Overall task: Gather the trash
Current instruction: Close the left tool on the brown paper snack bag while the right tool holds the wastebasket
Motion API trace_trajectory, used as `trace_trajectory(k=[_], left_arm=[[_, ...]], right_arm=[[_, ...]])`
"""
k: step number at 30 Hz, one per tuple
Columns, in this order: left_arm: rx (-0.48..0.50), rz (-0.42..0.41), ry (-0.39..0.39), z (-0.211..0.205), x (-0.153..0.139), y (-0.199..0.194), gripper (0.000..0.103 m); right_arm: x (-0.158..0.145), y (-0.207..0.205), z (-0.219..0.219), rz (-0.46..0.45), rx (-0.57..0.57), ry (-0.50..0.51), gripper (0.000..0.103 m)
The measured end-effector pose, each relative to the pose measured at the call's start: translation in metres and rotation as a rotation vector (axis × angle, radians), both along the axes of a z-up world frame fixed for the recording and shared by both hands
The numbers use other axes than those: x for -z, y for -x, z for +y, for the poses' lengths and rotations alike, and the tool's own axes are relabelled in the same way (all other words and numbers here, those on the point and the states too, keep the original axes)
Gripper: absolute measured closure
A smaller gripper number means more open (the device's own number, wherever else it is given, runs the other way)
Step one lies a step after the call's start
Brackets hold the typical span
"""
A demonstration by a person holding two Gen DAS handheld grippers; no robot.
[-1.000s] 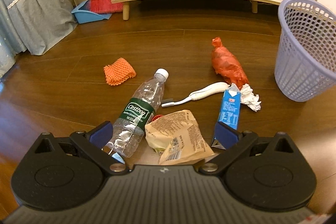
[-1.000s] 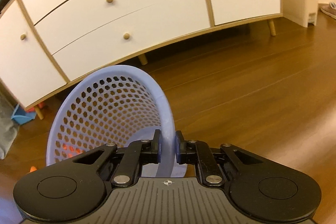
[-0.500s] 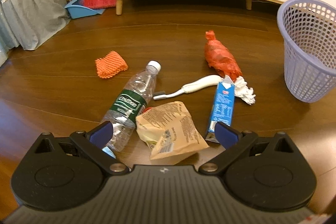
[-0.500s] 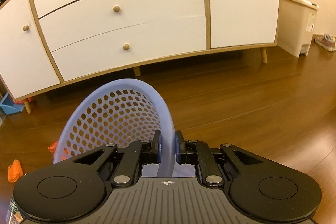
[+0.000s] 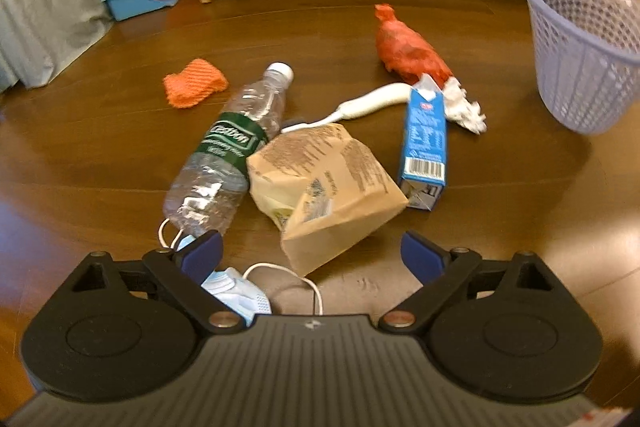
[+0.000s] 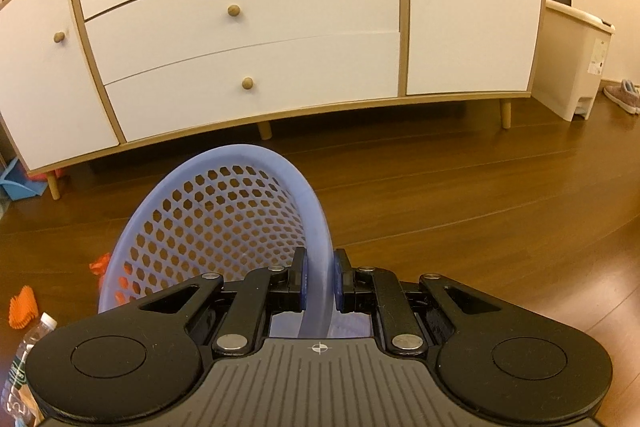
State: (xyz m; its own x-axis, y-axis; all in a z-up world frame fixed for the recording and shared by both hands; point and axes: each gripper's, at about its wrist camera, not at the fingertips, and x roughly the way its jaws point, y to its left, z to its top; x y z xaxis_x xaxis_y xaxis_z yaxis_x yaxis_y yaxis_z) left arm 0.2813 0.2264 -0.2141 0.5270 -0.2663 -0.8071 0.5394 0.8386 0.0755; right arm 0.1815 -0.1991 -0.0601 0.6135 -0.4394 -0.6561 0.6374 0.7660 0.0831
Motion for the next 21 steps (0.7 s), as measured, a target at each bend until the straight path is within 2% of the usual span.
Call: trace_trajectory(k=[5,12,15,16,17,18,20,21], left_arm=[[0.035,-0.016,-0.002,-0.014,0.006,-0.002,0.014],[0.14,-0.059,-0.102,-0.036,0.028,-0.004,0.022],[0.147,-0.059,-0.129,-0.04,0.036,-0.008,0.033],[0.148,-0.054,-0.132,-0.041,0.038,-0.011,0.045],[0.155,-0.046,-0.129,-0.041,0.039,-0.013,0.063],[0.163,-0.036,-0.126,-0.042,0.04,-0.016,0.071],[0.167,-0.04,-0.12,-0.042,0.038,-0.018,0.095],[0.169,-0.051,-0.113,-0.041,0.035,-0.019,0.098]], right_arm=[[-0.001,0.001,0.001,0.006,-0.013,-0.002,0.094],[-0.002,0.002,0.0,0.008,-0.018,-0.006,0.094],[-0.003,0.001,0.001,0.016,-0.033,0.003,0.094],[-0.003,0.001,0.002,0.017,-0.038,0.004,0.094],[-0.004,0.0,0.002,0.018,-0.041,0.004,0.094],[-0.003,0.0,0.002,0.018,-0.044,0.005,0.094],[-0.003,0.0,0.002,0.019,-0.047,0.004,0.094],[-0.003,0.0,0.002,0.018,-0.049,0.004,0.094]])
